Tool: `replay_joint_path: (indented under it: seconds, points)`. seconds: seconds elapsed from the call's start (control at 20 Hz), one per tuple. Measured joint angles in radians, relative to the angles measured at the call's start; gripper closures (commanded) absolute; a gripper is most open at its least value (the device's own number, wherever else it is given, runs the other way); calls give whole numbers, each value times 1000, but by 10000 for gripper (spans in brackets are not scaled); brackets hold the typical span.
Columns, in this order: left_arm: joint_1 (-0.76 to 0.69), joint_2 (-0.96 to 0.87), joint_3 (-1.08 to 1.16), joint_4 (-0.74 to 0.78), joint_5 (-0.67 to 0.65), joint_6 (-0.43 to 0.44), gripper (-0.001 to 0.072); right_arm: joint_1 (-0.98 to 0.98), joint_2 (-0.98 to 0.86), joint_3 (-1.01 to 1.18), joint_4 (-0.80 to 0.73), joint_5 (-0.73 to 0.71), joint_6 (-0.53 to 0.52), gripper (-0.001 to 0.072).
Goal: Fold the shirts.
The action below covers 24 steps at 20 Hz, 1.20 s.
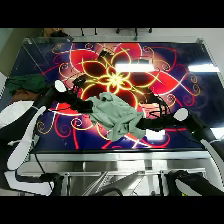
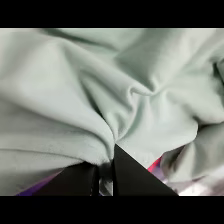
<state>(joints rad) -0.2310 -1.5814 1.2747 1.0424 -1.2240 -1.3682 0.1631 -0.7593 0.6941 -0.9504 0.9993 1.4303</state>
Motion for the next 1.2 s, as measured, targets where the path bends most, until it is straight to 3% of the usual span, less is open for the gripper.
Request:
replay_joint_path:
  seconds: [0.2,0.4,0.5,0.55,0.6,0.65,0.95,1.2]
  points:
    - [0,140,-164,8,25,5,688,0,16,0,76,-56,-44,12]
    - [0,241,-307,9,58,7,688,2,-74,0,237,-86,-156,37]
    - [0,274,-357,9,75,7,688,2,-134,0,321,-95,-225,477]
    - [0,287,-376,9,82,7,688,2,-155,0,363,-97,-263,530]
    - [0,299,-389,9,85,7,688,2,-172,1,409,-97,-307,655]
    - [0,312,-398,9,90,7,688,2,-181,3,446,-97,-340,691]
    - [0,442,-414,10,110,7,688,-2,-133,77,515,-72,-431,693]
    - [1,645,-244,13,34,-5,687,-62,22,336,522,51,-429,693]
